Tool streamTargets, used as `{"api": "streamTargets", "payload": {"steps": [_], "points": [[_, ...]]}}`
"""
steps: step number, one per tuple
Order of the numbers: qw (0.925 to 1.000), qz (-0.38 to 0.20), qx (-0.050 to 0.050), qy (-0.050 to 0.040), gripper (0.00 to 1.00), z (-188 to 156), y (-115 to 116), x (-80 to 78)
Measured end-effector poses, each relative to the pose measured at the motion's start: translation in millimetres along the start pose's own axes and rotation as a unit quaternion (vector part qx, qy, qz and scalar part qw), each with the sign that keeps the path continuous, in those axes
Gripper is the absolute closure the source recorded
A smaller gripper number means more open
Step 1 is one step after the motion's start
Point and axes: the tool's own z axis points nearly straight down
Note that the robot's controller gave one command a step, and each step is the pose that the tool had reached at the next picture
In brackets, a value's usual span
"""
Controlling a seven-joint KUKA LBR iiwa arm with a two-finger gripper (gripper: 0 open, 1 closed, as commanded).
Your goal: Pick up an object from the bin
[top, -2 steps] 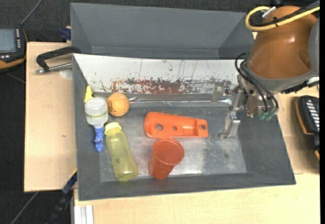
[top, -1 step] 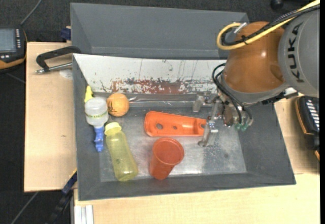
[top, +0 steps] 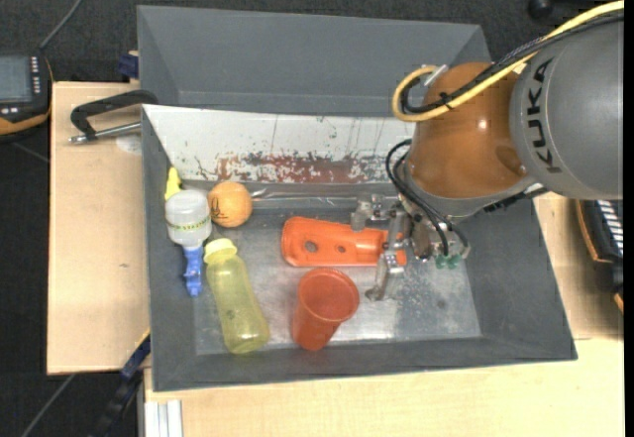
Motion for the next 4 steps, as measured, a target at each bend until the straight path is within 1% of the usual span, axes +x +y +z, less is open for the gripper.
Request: {"api": "streamTargets", "payload": {"steps": [1, 2, 3, 4], "points": [[0.9997, 0.023, 0.002, -0.0051, 1.0, 66, -42, -34.2], [0.9997, 0.023, 0.002, -0.0051, 1.0, 66, -42, -34.2], [0.9997, 0.024, 0.002, -0.0034, 1.0, 13, -41, -25.1], [0.9996, 0.026, 0.002, -0.0084, 1.0, -36, -41, -26.0]]}}
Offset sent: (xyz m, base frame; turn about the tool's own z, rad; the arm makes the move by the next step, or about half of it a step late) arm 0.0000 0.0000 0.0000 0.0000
